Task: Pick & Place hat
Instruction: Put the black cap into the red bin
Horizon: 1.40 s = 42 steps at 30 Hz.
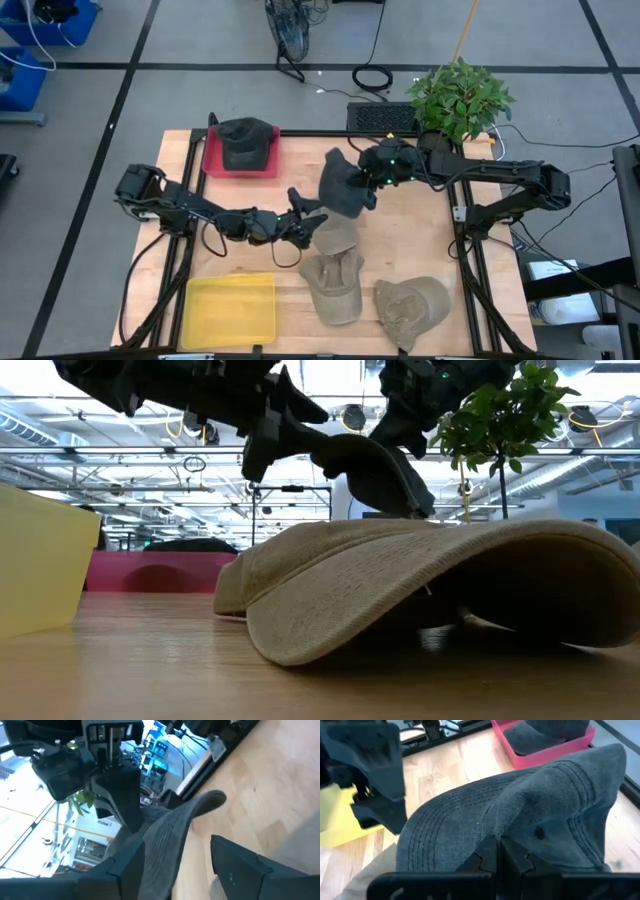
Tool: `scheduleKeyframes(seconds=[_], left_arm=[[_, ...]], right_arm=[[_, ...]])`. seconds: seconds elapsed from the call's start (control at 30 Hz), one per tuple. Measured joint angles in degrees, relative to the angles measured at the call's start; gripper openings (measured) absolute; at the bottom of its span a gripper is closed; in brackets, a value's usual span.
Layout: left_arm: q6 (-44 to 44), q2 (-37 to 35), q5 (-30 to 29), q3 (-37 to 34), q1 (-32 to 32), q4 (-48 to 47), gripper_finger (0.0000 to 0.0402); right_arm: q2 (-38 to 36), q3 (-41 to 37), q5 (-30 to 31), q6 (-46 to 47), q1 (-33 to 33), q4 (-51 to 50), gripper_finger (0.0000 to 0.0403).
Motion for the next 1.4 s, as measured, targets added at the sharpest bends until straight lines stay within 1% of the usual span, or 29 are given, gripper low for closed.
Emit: scheduleKeyframes(seconds=[0.1, 0.23, 0.33, 0.8, 0.83, 0.9, 1.07, 1.13, 1.27, 1.4], left_arm=[[-0.65, 1.08, -1.34, 0.02, 0.48, 1.52, 0.0209], [-1.17, 1.58, -1.48, 0.02, 0.85, 4.49, 0.0181], [-1.52, 1.56, -1.48, 0.02, 0.78, 5.9, 0.0154], [-3.96, 1.34, -2.09, 0.04, 0.82, 6.12, 0.0019], [-4.02, 1.28, -2.1, 0.04, 0.82, 6.11, 0.0013], [-4.04, 1.3, -2.17, 0.04, 0.82, 6.06, 0.0013], [-4.22, 1.36, -4.0, 0.04, 0.76, 5.56, 0.0035], [-4.24, 1.38, -4.22, 0.04, 0.82, 5.56, 0.0033], [-4.48, 1.38, -4.48, 0.04, 0.81, 5.54, 0.0012], [-4.46, 1.38, -4.88, 0.04, 0.8, 5.47, 0.0024]], right_arm=[[0.0, 0.0, 0.0, 0.0, 0.24, 0.8, 0.0], [0.0, 0.0, 0.01, -0.02, 0.55, 0.81, 0.0], [0.0, -0.01, 0.03, 0.0, 0.55, 0.79, 0.0], [0.06, -0.1, 0.27, -0.04, 2.78, 0.01, 0.0], [0.07, -0.11, 0.27, -0.06, 2.78, -0.06, 0.0], [0.07, -0.11, 0.28, -0.24, 2.78, -0.03, 0.0003], [0.01, -0.11, 0.32, -0.85, 2.78, 1.06, 0.0023], [-0.02, -0.11, 0.34, -1.16, 2.75, 1.07, 0.0031], [-0.15, -0.11, 0.27, -2.35, 2.78, 1.01, 0.0052], [-1.17, -0.11, 0.27, -3.65, 2.78, 1.05, 0.0085]])
